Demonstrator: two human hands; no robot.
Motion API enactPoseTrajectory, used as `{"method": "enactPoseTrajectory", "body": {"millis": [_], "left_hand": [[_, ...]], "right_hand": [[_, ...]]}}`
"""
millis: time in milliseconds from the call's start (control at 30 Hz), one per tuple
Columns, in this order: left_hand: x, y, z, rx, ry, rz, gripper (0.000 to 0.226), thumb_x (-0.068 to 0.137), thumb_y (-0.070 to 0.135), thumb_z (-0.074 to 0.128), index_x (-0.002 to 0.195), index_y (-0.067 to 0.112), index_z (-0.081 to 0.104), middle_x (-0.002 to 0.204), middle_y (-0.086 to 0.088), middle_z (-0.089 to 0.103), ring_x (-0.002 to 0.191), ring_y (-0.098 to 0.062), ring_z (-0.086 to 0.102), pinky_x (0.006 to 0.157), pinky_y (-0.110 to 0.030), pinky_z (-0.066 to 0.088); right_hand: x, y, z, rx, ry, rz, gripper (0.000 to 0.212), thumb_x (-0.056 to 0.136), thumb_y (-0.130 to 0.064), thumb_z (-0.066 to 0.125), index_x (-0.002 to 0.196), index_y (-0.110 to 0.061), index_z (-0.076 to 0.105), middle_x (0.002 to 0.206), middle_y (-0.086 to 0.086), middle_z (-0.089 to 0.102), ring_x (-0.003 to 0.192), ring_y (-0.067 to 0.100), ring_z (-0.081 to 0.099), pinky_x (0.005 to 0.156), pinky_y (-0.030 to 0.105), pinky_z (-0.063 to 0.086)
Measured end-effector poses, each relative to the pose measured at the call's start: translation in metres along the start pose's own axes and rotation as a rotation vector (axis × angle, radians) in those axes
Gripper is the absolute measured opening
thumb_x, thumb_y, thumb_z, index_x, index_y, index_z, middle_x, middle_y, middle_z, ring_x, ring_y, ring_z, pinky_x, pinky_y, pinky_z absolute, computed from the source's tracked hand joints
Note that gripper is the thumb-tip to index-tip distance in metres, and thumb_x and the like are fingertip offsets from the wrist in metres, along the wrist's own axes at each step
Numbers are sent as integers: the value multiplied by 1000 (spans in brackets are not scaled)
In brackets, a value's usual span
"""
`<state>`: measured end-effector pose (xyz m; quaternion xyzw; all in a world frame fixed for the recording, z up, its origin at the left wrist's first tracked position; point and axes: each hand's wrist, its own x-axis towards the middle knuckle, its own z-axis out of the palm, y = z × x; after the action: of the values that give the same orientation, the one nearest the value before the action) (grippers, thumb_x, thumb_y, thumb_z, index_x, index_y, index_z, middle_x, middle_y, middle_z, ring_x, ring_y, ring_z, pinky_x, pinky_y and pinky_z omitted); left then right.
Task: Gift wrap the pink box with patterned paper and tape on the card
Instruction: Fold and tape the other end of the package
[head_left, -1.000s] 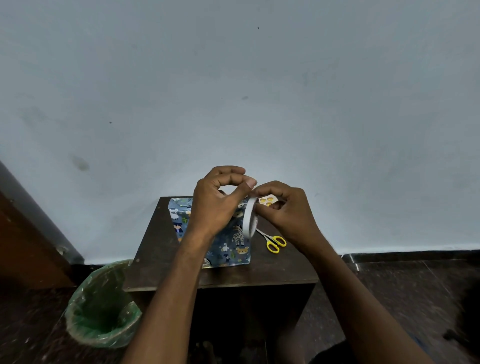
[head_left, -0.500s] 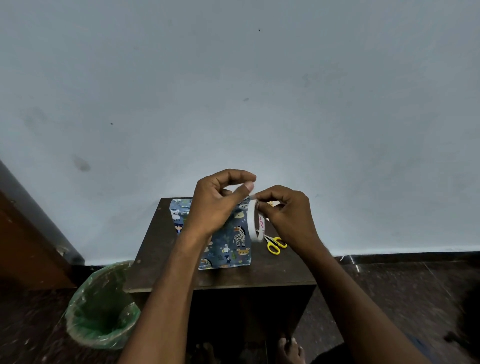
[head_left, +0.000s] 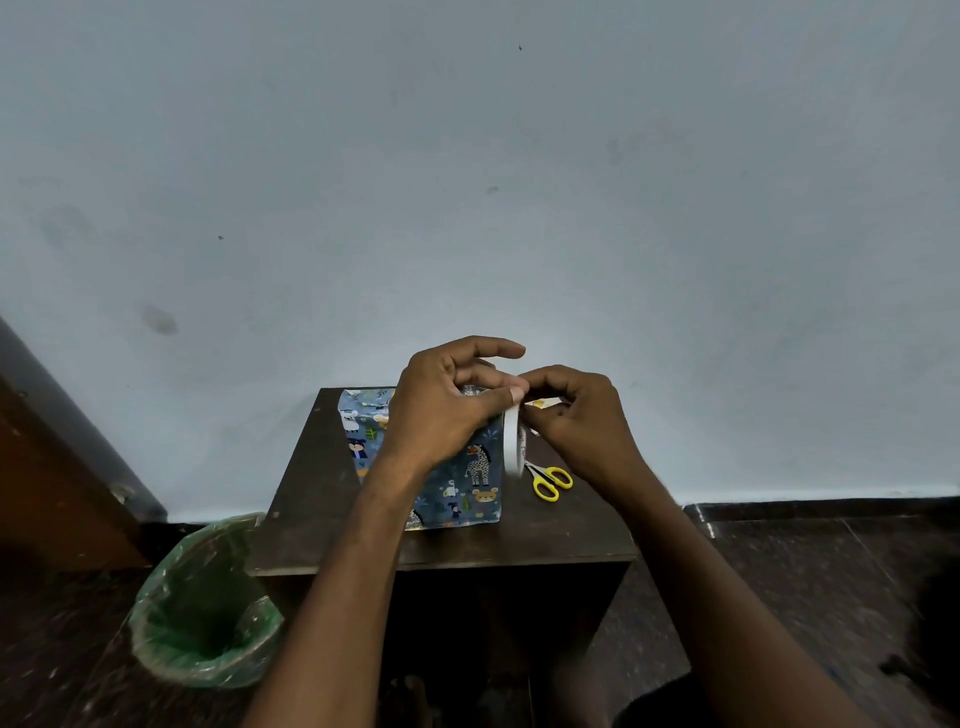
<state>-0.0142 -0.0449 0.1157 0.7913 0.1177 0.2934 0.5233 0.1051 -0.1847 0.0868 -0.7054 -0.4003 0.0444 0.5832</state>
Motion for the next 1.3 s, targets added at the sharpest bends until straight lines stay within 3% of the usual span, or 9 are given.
{"method": "enactPoseTrajectory", "body": {"millis": [100,333,533,767,900,1033,1100,1167,1300], "left_hand": [[0,-1,-1,31,-14,-11,36,87,16,87,117,34,77,92,9,83,101,-10,78,101,-55,58],[-1,-1,0,157,-26,-9,33,90,24,84,118,39,75,91,19,81,106,0,74,104,-47,55],[-1,-2,1,171,-18,-5,33,91,25,84,119,40,75,92,20,81,106,0,74,105,-47,54],[-1,-3,0,168,-18,-2,32,91,25,83,119,39,75,91,21,81,107,1,73,105,-48,54],[-1,-4,-1,171,-39,1,32,91,27,82,119,40,75,93,21,81,108,0,73,106,-49,53],[-1,-3,-4,204,-58,14,33,90,31,80,120,43,73,94,24,80,112,1,72,107,-50,52],[-1,-1,-4,237,-66,16,35,89,33,80,121,46,71,95,26,79,112,3,70,106,-50,51],[-2,1,-4,273,-71,14,36,90,31,81,121,47,70,95,29,78,112,5,69,105,-49,52],[-3,2,-5,290,-76,22,39,90,26,81,122,46,70,95,29,78,112,5,69,103,-48,53]], "right_hand": [[2,10,-5,-149,-71,97,35,81,6,68,102,-19,80,97,-9,78,80,-3,69,72,11,49],[-2,64,-2,-711,-232,396,21,76,-6,63,75,-22,77,89,-1,74,87,23,68,70,30,52],[-5,76,8,-826,-279,422,9,77,-13,73,85,-13,74,98,8,70,92,30,68,68,30,49],[-13,81,24,-1048,-254,275,35,88,-23,73,120,-13,64,120,11,69,109,31,65,80,36,52],[-8,73,14,-957,-169,322,37,93,-23,67,130,-18,63,128,12,63,108,34,65,84,39,53],[4,50,-10,-547,-89,385,33,90,-6,59,108,-26,79,111,10,73,90,31,74,87,37,59],[6,36,-24,-320,-102,361,37,90,0,56,101,-26,80,90,9,76,71,22,76,82,44,63],[7,28,-36,-261,-154,293,35,89,0,64,99,-29,81,79,4,74,69,14,70,76,38,60],[8,17,-52,-89,-280,290,33,87,3,71,105,-23,81,81,15,73,74,16,65,79,37,52]]}}
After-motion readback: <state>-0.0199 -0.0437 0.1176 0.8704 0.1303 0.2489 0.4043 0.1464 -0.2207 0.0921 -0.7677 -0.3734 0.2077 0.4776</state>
